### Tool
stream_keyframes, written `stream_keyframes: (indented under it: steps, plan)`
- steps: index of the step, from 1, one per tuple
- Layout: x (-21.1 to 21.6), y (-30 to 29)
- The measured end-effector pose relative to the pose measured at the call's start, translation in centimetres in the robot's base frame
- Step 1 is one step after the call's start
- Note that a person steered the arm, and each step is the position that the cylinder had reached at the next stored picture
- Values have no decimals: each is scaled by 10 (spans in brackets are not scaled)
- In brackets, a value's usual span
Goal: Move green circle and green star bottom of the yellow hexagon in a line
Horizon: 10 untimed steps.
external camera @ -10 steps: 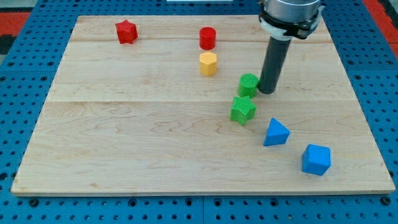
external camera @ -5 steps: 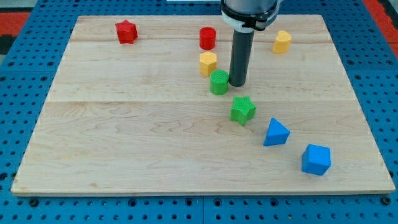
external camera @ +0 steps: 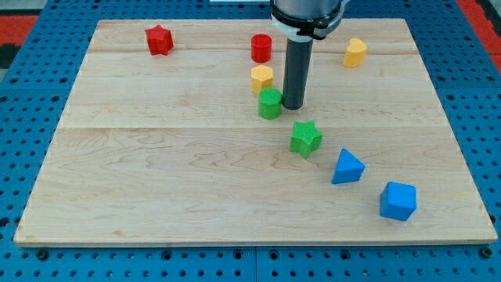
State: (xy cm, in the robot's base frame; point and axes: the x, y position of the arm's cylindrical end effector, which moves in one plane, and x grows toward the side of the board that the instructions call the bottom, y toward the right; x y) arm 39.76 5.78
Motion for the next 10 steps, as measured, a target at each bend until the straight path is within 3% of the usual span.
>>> stream_keyframes:
  steps: [1,2,3,4,8,9,10]
  plan:
    - [0,-2]
    - [2,48]
    - [27,103]
    - [59,121]
    - [76,4]
    - [72,21]
    - [55,105]
